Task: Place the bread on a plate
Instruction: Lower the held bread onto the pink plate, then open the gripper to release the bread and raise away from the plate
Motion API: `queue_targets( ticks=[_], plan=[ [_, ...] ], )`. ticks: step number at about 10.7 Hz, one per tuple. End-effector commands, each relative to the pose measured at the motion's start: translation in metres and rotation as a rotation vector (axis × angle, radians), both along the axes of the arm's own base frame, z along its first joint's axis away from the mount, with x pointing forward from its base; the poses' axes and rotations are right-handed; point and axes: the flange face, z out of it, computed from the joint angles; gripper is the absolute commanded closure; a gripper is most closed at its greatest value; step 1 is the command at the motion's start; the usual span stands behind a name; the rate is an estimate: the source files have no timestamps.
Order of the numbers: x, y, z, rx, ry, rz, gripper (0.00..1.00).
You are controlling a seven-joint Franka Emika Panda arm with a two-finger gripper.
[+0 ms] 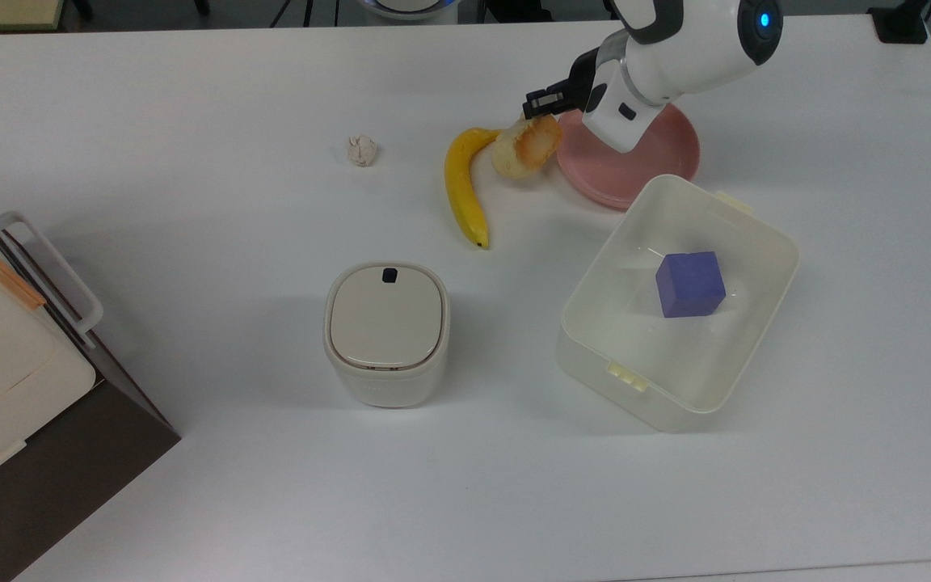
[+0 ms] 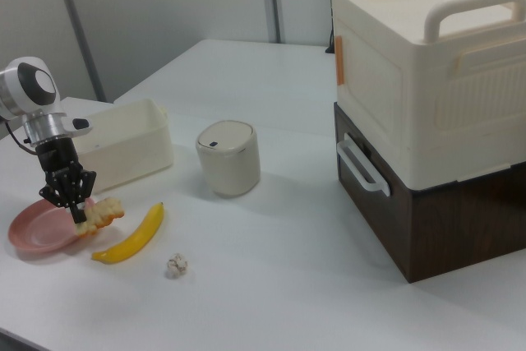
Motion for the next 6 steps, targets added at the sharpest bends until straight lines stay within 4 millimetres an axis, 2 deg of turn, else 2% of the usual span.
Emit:
queue_targets(
  ticks=[1,2,3,6],
  plan=[
    [-0.011,0.031,0.026,0.025,-0.041,0.02,1.0],
    [-0.009,0.038,0.033,0.04,-0.058,0.003,1.0],
    [-0.011,0.056,0.042,0.064,-0.075,0.004,1.0],
    [-0.027,0.095,0.023,0.05,-0.088,0.015,1.0]
  ],
)
